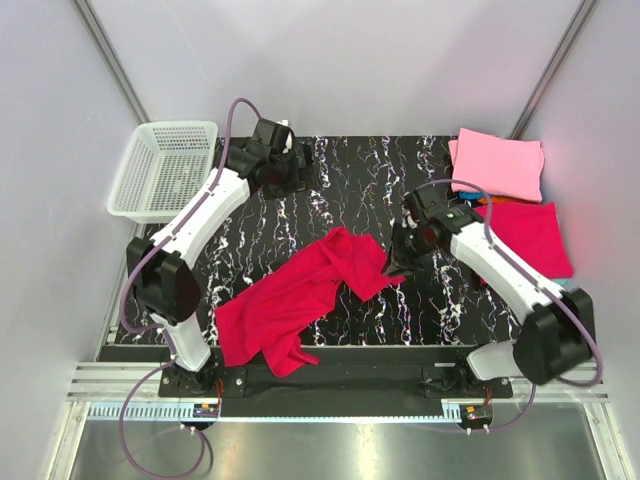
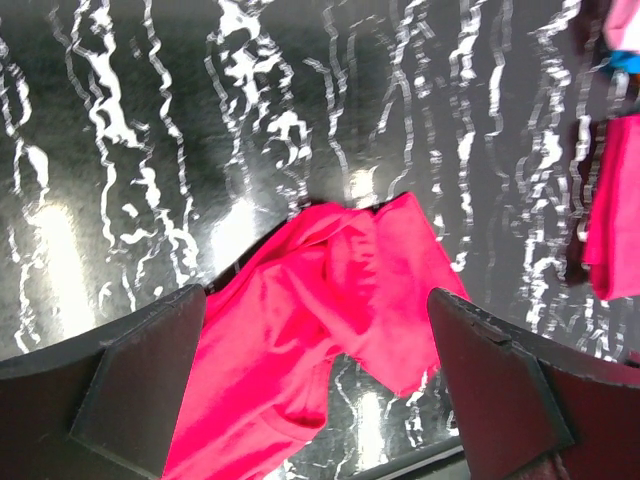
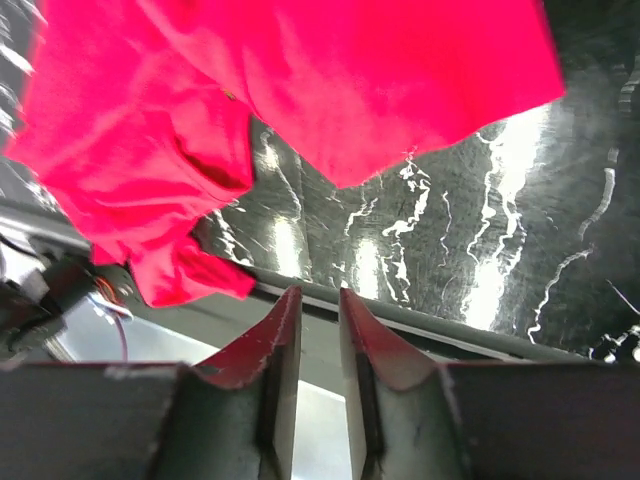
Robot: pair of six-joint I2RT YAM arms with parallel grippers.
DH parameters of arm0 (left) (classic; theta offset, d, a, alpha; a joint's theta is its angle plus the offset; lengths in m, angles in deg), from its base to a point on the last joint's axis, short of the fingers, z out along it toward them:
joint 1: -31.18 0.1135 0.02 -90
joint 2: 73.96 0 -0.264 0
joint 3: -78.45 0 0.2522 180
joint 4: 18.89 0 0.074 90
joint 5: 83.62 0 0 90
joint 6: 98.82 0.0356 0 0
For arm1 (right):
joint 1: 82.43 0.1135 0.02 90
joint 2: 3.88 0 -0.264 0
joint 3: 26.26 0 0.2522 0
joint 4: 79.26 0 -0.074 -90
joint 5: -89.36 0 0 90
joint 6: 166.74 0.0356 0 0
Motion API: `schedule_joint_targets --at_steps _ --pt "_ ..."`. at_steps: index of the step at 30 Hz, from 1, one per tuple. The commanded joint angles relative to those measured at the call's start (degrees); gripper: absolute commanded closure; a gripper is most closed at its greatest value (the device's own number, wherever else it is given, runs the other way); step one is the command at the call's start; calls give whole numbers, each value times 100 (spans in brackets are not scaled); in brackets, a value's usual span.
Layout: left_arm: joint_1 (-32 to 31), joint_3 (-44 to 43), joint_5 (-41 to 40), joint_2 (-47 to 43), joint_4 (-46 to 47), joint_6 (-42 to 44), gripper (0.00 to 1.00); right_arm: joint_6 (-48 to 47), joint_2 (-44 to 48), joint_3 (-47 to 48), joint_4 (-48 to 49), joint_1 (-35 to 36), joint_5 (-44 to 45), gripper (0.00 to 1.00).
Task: Fold and stack the t-shirts
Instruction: Fold the tshirt
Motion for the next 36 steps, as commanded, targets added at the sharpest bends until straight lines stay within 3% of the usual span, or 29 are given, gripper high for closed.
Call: schedule_joint_targets --at_steps 1,3,7,15,24,36 --pt "-8 -394 350 94 245 72 1 422 645 285 -202 39 607 71" --pt "-70 -446 385 138 272 80 1 615 725 163 -175 30 1011 62" --pt "-193 -482 429 165 289 133 1 836 488 -302 0 38 1496 58" --pt "-246 -210 403 -55 298 212 1 1021 -479 -752 905 38 2041 57" --pt "-246 98 210 -389 307 371 1 1056 -813 -1051 1283 -14 2419 58" --pt "-193 186 166 -618 289 555 1 819 -1086 -1024 1950 -532 2008 58"
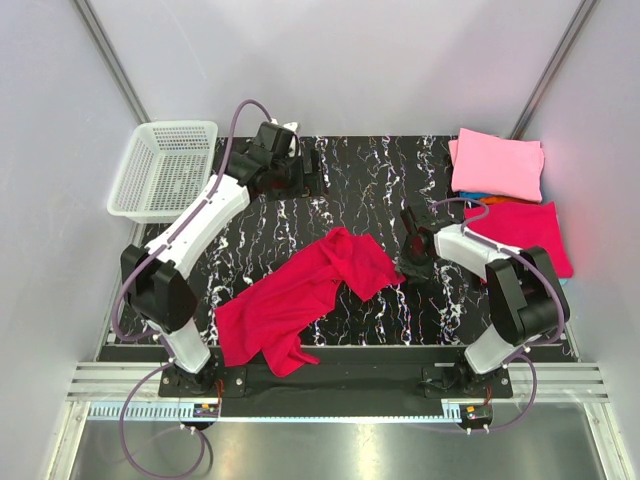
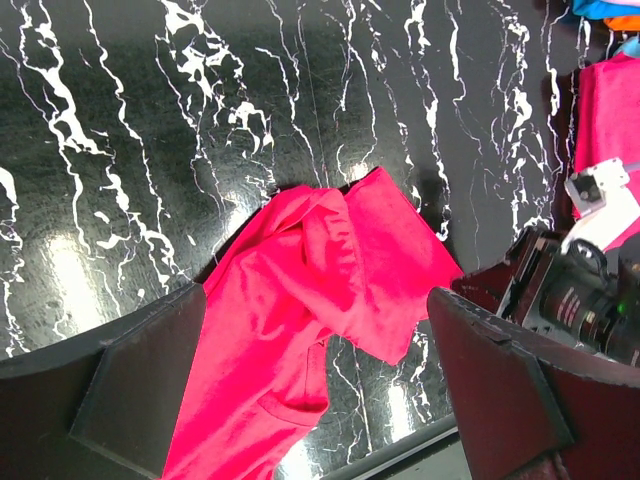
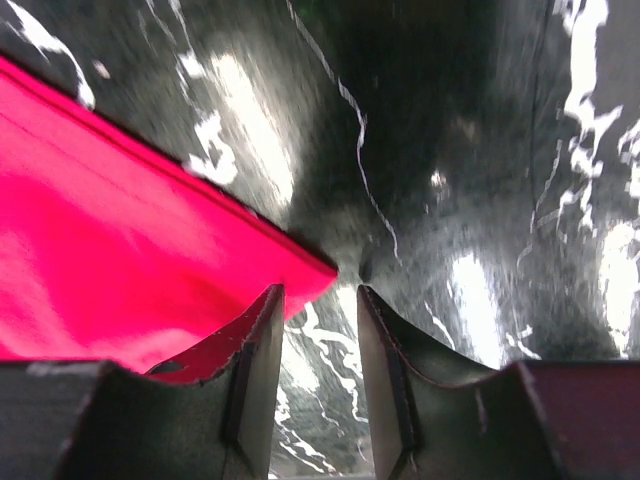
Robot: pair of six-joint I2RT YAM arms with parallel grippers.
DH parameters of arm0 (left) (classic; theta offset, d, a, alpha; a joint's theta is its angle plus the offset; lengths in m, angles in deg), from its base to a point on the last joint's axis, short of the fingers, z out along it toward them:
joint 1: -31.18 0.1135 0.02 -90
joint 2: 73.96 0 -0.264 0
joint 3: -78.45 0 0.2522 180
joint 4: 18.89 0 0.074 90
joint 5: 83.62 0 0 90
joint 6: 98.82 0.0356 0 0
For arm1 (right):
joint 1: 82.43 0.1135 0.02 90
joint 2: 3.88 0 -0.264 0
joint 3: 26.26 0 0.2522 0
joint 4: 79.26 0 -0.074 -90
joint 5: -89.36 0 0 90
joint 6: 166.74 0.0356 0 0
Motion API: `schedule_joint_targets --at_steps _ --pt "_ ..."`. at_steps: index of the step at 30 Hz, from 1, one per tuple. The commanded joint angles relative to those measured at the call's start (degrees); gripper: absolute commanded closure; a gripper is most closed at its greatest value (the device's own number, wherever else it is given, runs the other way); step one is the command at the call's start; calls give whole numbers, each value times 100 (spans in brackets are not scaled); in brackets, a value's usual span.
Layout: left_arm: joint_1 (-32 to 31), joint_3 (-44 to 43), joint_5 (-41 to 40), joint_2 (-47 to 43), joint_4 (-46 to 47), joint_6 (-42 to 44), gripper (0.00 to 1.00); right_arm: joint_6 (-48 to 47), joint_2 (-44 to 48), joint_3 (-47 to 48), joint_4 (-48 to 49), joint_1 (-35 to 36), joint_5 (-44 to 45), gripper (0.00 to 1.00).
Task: Fold and stack the t-shirts
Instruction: Fold the tshirt
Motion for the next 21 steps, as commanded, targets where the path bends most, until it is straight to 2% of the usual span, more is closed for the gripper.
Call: schedule_joint_targets --at_steps 1,8,13,21 --pt "47 57 -59 -344 158 164 1 -134 -41 27 474 -242 -172 59" --pt "153 49 -86 -380 123 225 1 -99 -401 80 624 -322 -594 59" --pt "214 84 -121 -415 123 261 1 -2 -182 -52 606 -322 -717 59" --pt "241 84 -94 -310 114 261 1 -204 38 141 97 -313 -201 58"
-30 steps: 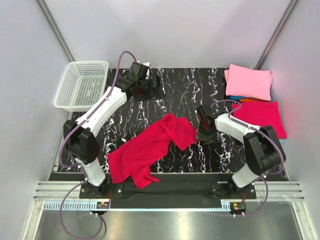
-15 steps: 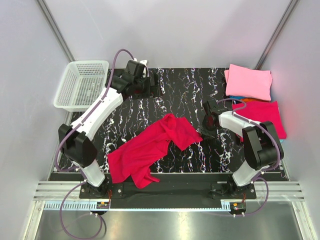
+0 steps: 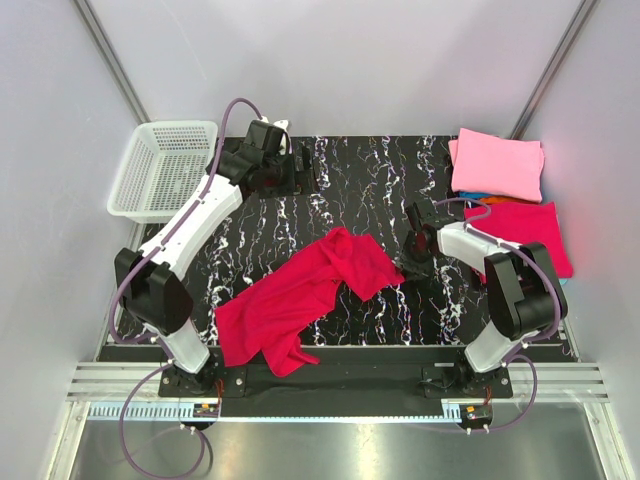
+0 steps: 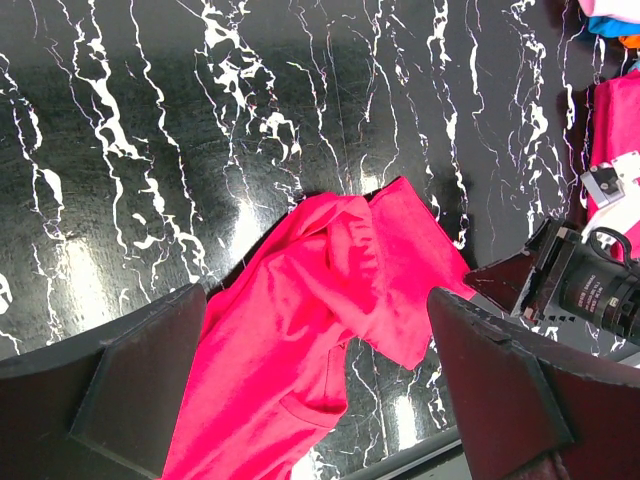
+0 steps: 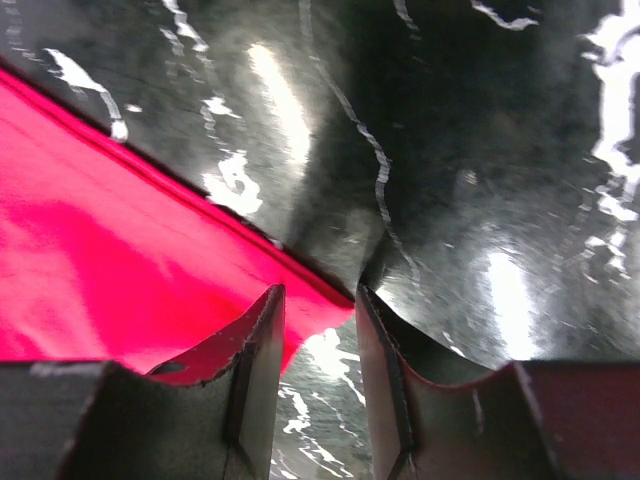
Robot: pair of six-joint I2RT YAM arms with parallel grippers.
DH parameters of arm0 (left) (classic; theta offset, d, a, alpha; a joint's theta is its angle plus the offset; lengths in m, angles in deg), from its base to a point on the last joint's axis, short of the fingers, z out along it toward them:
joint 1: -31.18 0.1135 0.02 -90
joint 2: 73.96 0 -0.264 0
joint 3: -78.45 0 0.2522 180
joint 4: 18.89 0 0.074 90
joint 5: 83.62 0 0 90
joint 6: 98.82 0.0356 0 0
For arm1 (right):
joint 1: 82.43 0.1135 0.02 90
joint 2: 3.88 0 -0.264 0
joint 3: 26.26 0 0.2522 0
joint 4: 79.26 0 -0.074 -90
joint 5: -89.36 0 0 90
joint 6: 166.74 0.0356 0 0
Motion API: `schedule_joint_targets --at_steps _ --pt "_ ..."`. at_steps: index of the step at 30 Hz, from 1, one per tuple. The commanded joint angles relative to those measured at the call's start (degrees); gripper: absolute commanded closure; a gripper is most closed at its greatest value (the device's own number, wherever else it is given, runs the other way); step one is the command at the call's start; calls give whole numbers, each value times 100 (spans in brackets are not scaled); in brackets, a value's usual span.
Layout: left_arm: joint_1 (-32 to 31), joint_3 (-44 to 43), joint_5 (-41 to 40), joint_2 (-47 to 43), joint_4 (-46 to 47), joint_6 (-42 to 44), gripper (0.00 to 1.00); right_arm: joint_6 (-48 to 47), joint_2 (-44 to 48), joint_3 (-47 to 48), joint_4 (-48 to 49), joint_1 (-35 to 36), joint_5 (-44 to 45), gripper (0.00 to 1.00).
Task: Fold and stack the t-shirts
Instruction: Fold the tshirt
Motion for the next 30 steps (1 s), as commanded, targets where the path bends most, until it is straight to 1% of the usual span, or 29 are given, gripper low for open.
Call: schedule_joint_targets --at_steps 1,4,7,12,16,17,21,22,27,30 --pt "27 -10 -49 -135 143 97 1 -141 230 130 -371 32 437 58" --pt "27 -19 -40 -117 143 88 1 -141 344 130 -512 41 604 58" --pt "27 -1 -40 -117 143 79 1 -133 441 87 -547 50 534 58" --pt "27 -10 -40 -82 143 53 1 -159 415 -28 -328 50 52 57" --pt "27 -10 -31 -90 143 53 1 -141 239 -19 -240 50 -134 56" --pt "27 -10 -40 -90 143 53 1 -132 187 -19 -240 50 -151 55" --pt "27 7 -92 -117 143 53 1 -167 99 -37 -213 50 -125 43" --pt "27 16 -93 -126 143 53 1 -176 72 -28 -205 50 -116 43" --pt "35 -1 -119 -134 143 53 1 -176 -174 7 -55 59 -239 44" --pt "53 -10 -136 -161 143 62 1 -194 -314 77 -20 59 -274 48"
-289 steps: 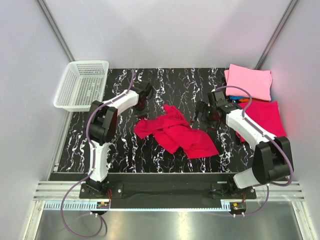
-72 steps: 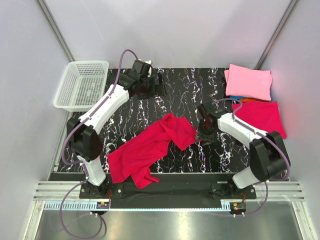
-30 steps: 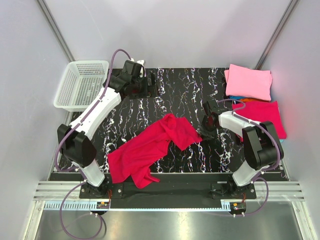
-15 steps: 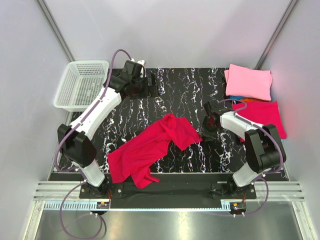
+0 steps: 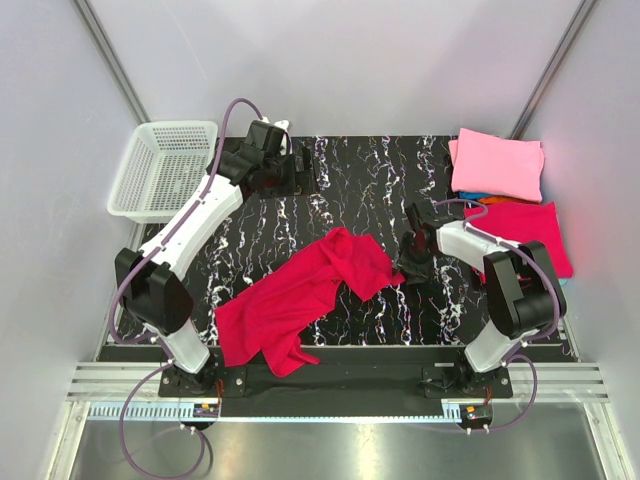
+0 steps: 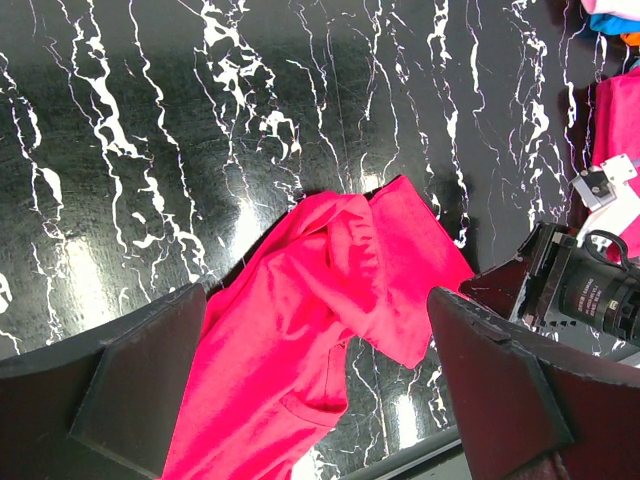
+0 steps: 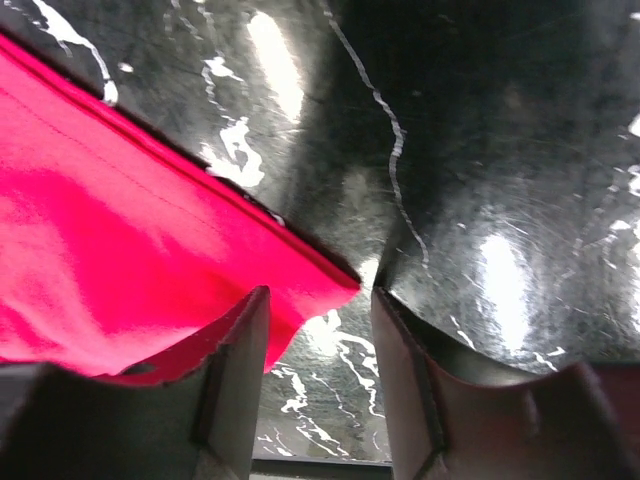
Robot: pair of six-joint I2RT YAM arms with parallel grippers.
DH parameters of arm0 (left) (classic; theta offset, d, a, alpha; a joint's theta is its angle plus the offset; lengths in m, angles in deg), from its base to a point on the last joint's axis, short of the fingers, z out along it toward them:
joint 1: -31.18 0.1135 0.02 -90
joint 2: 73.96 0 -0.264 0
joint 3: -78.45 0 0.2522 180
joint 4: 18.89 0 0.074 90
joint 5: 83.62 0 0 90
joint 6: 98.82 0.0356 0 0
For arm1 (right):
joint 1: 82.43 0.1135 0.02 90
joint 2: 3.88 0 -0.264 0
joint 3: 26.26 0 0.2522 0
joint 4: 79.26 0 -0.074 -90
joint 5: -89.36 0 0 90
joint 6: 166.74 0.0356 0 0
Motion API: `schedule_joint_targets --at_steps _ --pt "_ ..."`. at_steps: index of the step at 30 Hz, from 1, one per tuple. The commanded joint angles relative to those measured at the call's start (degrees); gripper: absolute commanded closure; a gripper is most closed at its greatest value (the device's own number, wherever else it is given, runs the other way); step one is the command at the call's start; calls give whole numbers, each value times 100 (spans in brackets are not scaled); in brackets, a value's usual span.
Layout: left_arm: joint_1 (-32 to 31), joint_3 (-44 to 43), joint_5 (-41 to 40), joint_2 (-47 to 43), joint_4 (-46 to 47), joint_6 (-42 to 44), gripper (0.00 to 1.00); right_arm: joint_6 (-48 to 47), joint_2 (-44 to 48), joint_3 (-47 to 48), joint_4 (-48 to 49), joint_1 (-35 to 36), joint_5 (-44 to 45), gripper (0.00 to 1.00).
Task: Fold and stack the t-shirts
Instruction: Fold the tshirt
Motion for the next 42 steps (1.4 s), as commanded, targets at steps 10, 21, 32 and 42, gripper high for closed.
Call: schedule_joint_targets --at_steps 10,21,32,42 --pt "126 16 -154 -187 138 66 1 -113 -449 194 119 35 -58 84" --pt "169 69 -216 -266 112 57 1 -772 649 1651 -1356 9 1522 100" --pt "205 253 -128 -354 103 -39 1 -2073 633 5007 -2113 -817 2596 100" --pt "205 289 469 -82 121 -241 1 -2345 26 5941 -1701 -1002 1204 100"
